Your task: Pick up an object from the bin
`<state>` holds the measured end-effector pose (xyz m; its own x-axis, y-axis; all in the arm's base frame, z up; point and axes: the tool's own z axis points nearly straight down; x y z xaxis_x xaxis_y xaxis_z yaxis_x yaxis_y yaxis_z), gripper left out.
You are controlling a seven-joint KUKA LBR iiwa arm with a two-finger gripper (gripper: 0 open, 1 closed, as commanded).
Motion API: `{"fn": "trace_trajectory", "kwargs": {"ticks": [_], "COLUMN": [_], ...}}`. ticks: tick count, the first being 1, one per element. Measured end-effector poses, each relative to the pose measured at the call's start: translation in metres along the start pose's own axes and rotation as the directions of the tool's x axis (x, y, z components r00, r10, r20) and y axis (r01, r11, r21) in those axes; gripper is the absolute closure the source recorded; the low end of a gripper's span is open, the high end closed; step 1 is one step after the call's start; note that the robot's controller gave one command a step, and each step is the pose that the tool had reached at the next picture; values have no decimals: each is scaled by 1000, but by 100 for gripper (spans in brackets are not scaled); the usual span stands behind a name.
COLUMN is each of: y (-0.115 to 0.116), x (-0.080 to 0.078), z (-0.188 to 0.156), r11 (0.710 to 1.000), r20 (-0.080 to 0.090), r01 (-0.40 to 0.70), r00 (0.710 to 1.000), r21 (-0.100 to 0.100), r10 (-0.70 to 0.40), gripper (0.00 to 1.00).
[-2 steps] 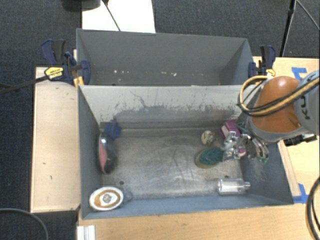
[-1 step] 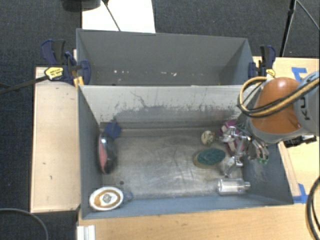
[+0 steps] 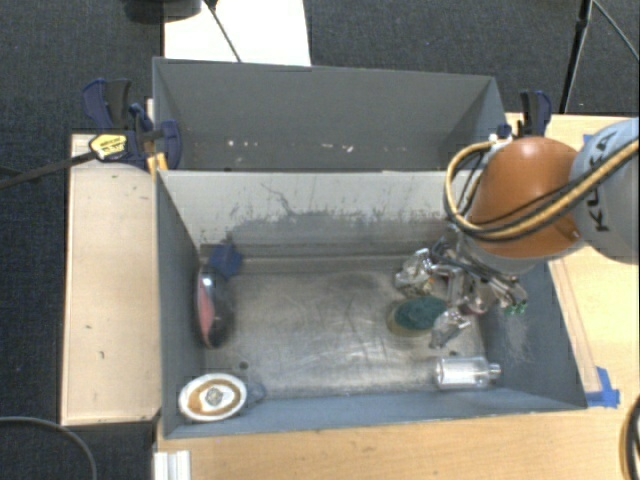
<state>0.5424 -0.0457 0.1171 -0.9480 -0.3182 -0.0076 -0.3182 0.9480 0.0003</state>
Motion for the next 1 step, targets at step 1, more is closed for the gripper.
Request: {"fn": "trace_trajectory", "kwargs": {"ticks": [1], "y": [-4], "x": [-21], "z": [43], "r11": [990], "r20": [-2], "r01": [-140], "r00": [990], "r21": [2], "r10": [140], "gripper": [0]}}
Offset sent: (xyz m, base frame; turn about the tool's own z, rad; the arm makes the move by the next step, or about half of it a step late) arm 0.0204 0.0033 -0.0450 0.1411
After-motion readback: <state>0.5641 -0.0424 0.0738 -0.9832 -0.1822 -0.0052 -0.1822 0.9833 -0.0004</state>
